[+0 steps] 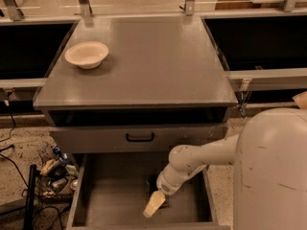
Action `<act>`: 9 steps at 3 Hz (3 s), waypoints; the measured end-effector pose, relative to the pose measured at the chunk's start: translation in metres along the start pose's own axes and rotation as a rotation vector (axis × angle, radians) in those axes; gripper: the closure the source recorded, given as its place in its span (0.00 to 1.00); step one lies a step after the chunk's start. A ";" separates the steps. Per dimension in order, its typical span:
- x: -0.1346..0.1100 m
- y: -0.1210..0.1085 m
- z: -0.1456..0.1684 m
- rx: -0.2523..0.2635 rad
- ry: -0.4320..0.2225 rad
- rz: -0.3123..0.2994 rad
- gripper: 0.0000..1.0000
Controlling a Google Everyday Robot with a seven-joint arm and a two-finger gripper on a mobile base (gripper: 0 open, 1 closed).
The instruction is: Pick sponge from middle drawer and place on counter
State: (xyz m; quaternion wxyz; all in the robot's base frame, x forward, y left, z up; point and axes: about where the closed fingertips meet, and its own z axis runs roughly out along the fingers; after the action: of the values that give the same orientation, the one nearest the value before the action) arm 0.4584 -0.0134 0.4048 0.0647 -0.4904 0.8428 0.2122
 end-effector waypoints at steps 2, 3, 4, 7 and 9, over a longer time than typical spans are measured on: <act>-0.014 0.000 0.005 -0.020 -0.041 -0.040 0.00; -0.023 -0.002 0.020 -0.032 -0.057 -0.039 0.00; -0.024 -0.003 0.020 -0.033 -0.058 -0.039 0.00; -0.025 -0.009 0.011 -0.005 -0.105 -0.009 0.00; -0.025 -0.015 0.026 -0.048 -0.147 -0.019 0.00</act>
Offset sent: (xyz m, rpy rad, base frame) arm 0.0137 0.0188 0.0033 0.0713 -0.0351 0.0423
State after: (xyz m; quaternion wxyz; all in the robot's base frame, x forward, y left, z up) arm 0.4809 0.0109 0.3848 0.1165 -0.4828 0.8258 0.2671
